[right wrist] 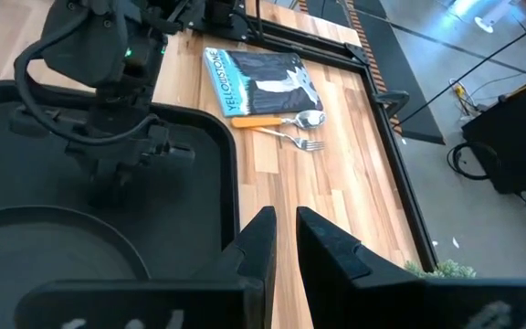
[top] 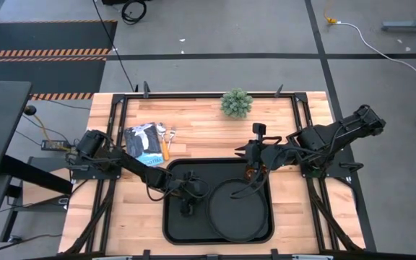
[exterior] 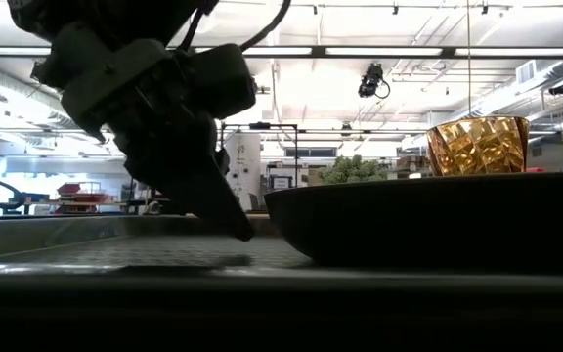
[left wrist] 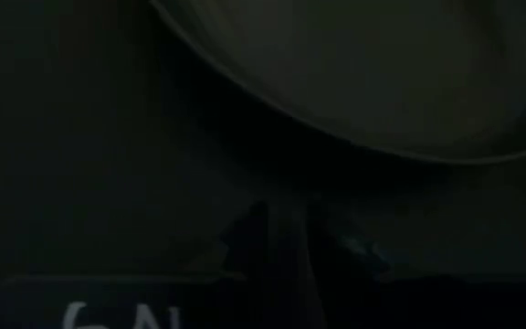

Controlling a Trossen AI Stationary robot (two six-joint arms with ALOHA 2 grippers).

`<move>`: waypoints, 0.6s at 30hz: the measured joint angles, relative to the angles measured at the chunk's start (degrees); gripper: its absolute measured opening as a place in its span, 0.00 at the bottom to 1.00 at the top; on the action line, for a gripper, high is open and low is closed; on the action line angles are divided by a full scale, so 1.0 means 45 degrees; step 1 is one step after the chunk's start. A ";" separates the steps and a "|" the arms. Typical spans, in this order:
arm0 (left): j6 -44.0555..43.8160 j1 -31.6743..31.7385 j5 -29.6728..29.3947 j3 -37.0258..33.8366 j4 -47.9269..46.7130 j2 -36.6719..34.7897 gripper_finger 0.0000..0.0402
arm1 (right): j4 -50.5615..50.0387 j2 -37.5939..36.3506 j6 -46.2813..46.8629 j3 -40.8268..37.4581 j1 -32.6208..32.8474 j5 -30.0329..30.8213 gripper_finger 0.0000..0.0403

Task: Pick and place plate/cup/fork/spoon on tray
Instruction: Put the black plate on the black serving tray, then put the orange fork to the left side of the black plate on the black serving tray

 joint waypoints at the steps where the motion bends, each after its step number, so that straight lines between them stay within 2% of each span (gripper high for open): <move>1: 0.0001 0.0000 0.0000 -0.0005 0.0029 0.0000 0.22 | 0.0014 -0.0005 0.0000 0.0000 0.0005 0.0005 0.13; 6: 0.0327 0.0058 0.0000 0.0000 -0.0659 -0.0476 0.22 | 0.0024 -0.0005 0.0001 0.0000 0.0005 0.0005 0.13; 12: 0.0472 0.0472 -0.0187 -0.0005 -0.3785 -0.2107 0.21 | 0.0034 -0.0005 -0.0040 0.0000 0.0005 0.0018 0.13; 18: 0.1340 0.0508 -0.2036 -0.0018 -0.6112 -0.4224 0.21 | 0.0031 -0.0005 -0.0024 0.0000 0.0005 0.0223 0.13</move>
